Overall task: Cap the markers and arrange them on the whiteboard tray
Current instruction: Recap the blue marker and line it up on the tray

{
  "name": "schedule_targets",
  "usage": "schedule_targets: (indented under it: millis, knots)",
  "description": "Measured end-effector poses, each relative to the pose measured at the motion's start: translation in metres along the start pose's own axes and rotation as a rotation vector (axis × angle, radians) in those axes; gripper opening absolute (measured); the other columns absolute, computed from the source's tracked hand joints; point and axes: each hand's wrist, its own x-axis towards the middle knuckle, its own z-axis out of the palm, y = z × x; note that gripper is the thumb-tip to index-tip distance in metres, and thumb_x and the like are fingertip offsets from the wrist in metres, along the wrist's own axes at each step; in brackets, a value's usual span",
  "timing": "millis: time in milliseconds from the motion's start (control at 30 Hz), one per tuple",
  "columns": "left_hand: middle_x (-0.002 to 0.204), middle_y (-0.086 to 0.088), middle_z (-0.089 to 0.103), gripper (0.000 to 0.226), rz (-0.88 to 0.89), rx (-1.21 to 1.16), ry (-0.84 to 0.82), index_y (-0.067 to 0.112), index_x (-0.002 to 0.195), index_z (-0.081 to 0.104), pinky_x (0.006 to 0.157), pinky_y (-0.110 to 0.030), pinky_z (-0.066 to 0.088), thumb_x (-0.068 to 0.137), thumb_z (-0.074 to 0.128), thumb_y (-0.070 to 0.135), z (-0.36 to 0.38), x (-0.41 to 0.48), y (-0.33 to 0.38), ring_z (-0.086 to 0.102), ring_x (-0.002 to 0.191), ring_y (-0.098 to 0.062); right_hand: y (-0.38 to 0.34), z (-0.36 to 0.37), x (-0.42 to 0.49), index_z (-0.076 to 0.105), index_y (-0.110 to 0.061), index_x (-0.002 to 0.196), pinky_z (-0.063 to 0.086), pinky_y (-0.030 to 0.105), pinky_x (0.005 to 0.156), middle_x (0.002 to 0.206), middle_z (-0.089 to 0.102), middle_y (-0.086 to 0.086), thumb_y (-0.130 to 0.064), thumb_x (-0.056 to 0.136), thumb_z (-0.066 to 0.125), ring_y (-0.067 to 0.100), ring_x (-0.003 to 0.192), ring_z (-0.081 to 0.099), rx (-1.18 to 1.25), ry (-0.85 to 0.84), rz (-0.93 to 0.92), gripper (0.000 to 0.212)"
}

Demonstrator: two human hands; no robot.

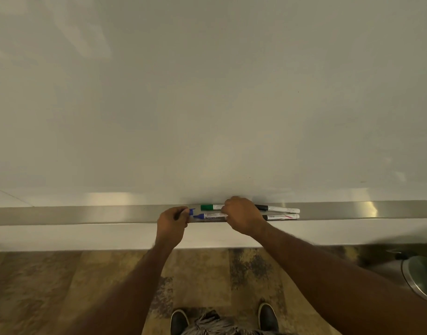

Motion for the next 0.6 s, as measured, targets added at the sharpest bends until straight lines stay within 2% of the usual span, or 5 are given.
schedule_targets:
  millis: [100, 300, 400, 500, 600]
  knots:
    - [0.079, -0.002, 0.069, 0.022, -0.007, 0.009, 0.024, 0.011, 0.100, 0.070, 0.075, -0.037, 0.059, 0.095, 0.053, 0.023, 0.000, 0.002, 0.000, 0.066, 0.075, -0.021, 0.007, -0.001, -0.012, 0.068, -0.011, 0.107, 0.049, 0.038, 0.079, 0.101, 0.067, 0.008, -0.021, 0.087, 0.054, 0.026, 0.096, 0.056, 0.142, 0.097, 0.008, 0.026]
    - [0.087, -0.010, 0.069, 0.023, -0.041, -0.031, -0.008, 0.008, 0.103, 0.067, 0.080, -0.044, 0.058, 0.096, 0.049, 0.020, 0.008, 0.003, 0.006, 0.065, 0.081, -0.028, 0.022, -0.007, -0.038, 0.073, -0.015, 0.091, 0.046, 0.031, 0.066, 0.080, 0.066, 0.007, -0.017, 0.082, 0.068, 0.017, 0.075, 0.056, 0.605, 0.226, 0.116, 0.010]
    - [0.082, -0.010, 0.068, 0.020, -0.031, -0.051, -0.022, 0.013, 0.093, 0.068, 0.078, -0.046, 0.056, 0.096, 0.048, 0.018, 0.014, 0.001, 0.010, 0.062, 0.076, -0.026, 0.023, -0.008, -0.043, 0.075, -0.017, 0.092, 0.045, 0.028, 0.065, 0.079, 0.067, 0.006, -0.017, 0.083, 0.069, 0.015, 0.074, 0.057, 0.662, 0.232, 0.136, 0.011]
    - [0.081, -0.010, 0.067, 0.020, -0.028, -0.090, -0.044, 0.017, 0.090, 0.065, 0.078, -0.045, 0.056, 0.097, 0.047, 0.017, 0.017, -0.001, 0.014, 0.061, 0.078, -0.025, 0.024, -0.011, -0.045, 0.075, -0.016, 0.094, 0.044, 0.022, 0.065, 0.082, 0.067, 0.005, -0.017, 0.083, 0.069, 0.011, 0.074, 0.055, 0.663, 0.206, 0.139, 0.012]
    - [0.081, -0.012, 0.067, 0.021, -0.011, -0.114, -0.063, 0.017, 0.089, 0.065, 0.073, -0.036, 0.055, 0.098, 0.046, 0.016, 0.019, -0.004, 0.018, 0.061, 0.079, -0.023, 0.024, -0.013, -0.045, 0.075, -0.017, 0.096, 0.037, 0.011, 0.064, 0.085, 0.068, 0.003, -0.017, 0.083, 0.068, 0.005, 0.073, 0.051, 0.640, 0.184, 0.124, 0.015]
